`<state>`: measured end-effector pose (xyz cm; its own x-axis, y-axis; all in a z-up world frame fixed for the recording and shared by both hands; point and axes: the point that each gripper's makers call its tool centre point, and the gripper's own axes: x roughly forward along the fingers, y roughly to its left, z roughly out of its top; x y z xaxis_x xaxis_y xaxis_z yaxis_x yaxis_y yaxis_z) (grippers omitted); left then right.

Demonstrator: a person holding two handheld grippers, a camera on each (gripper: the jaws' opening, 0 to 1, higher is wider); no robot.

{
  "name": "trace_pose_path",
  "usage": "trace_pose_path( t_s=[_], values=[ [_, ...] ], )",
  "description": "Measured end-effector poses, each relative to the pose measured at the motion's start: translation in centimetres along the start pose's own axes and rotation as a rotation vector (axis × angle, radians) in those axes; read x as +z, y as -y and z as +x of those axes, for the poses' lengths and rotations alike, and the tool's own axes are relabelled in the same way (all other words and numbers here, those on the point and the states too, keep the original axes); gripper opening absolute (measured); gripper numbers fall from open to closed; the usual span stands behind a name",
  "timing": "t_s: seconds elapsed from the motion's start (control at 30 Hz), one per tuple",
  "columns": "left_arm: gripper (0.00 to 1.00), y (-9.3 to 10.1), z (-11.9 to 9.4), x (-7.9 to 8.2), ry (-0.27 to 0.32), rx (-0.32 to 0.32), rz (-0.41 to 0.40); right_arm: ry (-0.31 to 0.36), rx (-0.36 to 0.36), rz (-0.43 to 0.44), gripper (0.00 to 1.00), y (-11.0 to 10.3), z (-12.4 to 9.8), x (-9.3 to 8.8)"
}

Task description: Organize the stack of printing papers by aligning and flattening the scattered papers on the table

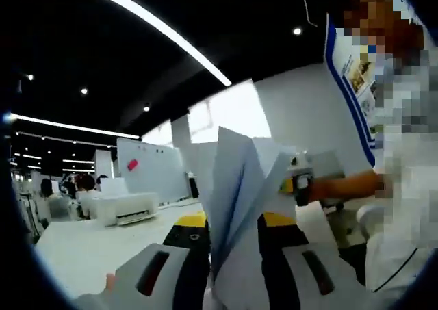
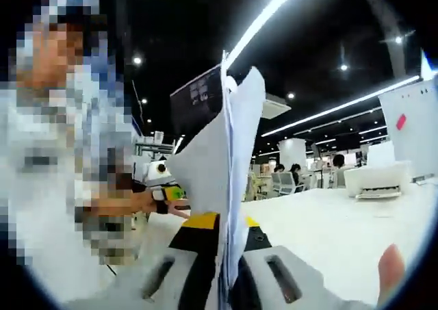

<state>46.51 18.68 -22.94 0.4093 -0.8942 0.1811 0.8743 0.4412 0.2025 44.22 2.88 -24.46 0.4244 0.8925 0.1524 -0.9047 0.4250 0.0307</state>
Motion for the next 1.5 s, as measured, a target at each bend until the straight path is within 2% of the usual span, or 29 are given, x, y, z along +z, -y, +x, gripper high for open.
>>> trace_pose_path(
  t_s=[0.03,0.07,0.1,0.13,0.17,0.27,0.33,0.37,0.43,0.5,0.53,0.57,0.67,0.7,0.77,0.83,0.87,0.93,0.97,1.03,1.07,1.13,1.2,1.3,1.33,1.4,1.43,1.47,1.5],
  values=[
    [0.29,-1.1,0.5,-0.2,-0.009,0.053,-0.006,-0.006,-0.051,0.042,0.1,1.1,0.0,-0.2],
    [0.29,-1.1,0.8,-0.1,0.001,0.035,-0.002,0.0,-0.075,0.074,0.2,1.6,-0.1,-0.3],
    [0.29,-1.6,1.2,0.0,0.01,0.049,-0.012,0.014,-0.098,0.092,0.23,2.2,-0.2,-0.1],
    [0.29,-2.0,1.5,0.0,0.007,0.062,-0.03,0.013,-0.115,0.112,0.21,2.5,-0.4,-0.2],
    [0.28,-1.9,1.8,0.0,0.008,0.052,-0.028,0.019,-0.112,0.108,0.2,2.5,-0.6,-0.1],
    [0.28,-2.1,2.5,-0.1,0.011,0.068,-0.032,0.027,-0.169,0.087,0.21,3.2,-0.9,0.2],
    [0.15,-2.5,3.1,-0.2,0.004,0.097,-0.056,0.021,-0.189,0.081,0.11,3.5,-0.8,0.5],
    [0.13,-2.5,3.6,-0.1,-0.002,0.086,-0.059,0.02,-0.184,0.072,0.07,3.3,-0.7,0.8],
    [0.13,-2.7,4.1,0.0,-0.013,0.089,-0.078,0.028,-0.177,0.065,0.11,3.1,-0.4,1.6],
    [0.18,-3.1,4.6,0.8,0.014,0.104,-0.056,0.076,-0.186,0.047,0.23,3.4,-0.5,2.9],
    [0.21,-3.3,4.4,1.1,0.045,0.106,-0.073,0.074,-0.197,0.044,0.23,3.6,-0.8,2.5],
    [0.21,-3.3,4.1,0.9,0.058,0.112,-0.096,0.054,-0.208,0.04,0.18,3.7,-1.2,1.7],
    [0.15,-2.1,3.4,0.2,0.058,0.087,-0.1,0.038,-0.147,0.022,0.0,2.1,-1.4,0.8],
    [0.12,-1.0,3.3,0.4,0.07,0.062,-0.08,0.045,-0.138,0.009,0.0,1.4,-1.3,0.9],
    [0.13,-0.4,3.0,0.6,0.074,0.048,-0.057,0.07,-0.102,-0.033,0.02,0.4,-1.1,1.4],
    [0.09,-0.3,2.7,0.6,0.07,0.028,-0.053,0.055,-0.063,-0.045,0.0,-0.5,-1.0,1.3],
    [0.07,-0.3,2.6,0.6,0.069,0.026,-0.054,0.061,-0.071,-0.039,0.0,-0.5,-0.9,1.4],
    [0.06,-0.2,2.5,1.4,0.096,0.009,-0.092,0.073,-0.041,-0.086,0.0,-1.0,-0.6,2.0],
    [0.06,-0.5,2.5,2.0,0.119,0.015,-0.094,0.091,-0.037,-0.112,0.0,-0.9,-0.3,2.9],
    [0.06,-0.7,2.7,3.3,0.161,-0.006,-0.071,0.104,-0.032,-0.131,0.0,-0.8,-0.1,4.2],
    [0.06,-1.0,2.8,3.8,0.162,0.005,-0.049,0.099,-0.045,-0.155,0.0,-0.4,0.1,4.8],
    [0.07,-1.2,2.9,4.0,0.153,0.011,-0.033,0.07,-0.08,-0.199,0.0,0.4,0.3,4.9],
    [0.08,-1.6,3.3,3.7,0.088,0.041,0.066,0.053,-0.09,-0.225,0.0,1.0,0.8,5.0],
    [0.09,-2.0,3.1,2.1,-0.007,0.046,0.096,0.04,-0.09,-0.193,0.0,1.8,0.8,4.4],
    [0.09,-1.4,3.0,1.5,-0.029,0.03,0.099,0.036,-0.093,-0.189,0.0,1.8,0.7,4.0],
    [0.1,-1.3,2.9,1.0,-0.027,0.031,0.102,0.049,-0.085,-0.189,0.0,1.7,0.5,3.4],
    [0.15,-1.4,2.8,0.5,-0.031,0.032,0.108,0.057,-0.08,-0.191,0.02,1.7,0.4,3.0],
    [0.21,-2.0,2.6,0.0,-0.043,0.06,0.077,0.066,-0.078,-0.181,0.09,1.8,0.3,2.8],
    [0.26,-2.3,2.6,-0.4,-0.043,0.074,0.024,0.07,-0.086,-0.129,0.18,2.0,0.1,2.3]
  ],
)
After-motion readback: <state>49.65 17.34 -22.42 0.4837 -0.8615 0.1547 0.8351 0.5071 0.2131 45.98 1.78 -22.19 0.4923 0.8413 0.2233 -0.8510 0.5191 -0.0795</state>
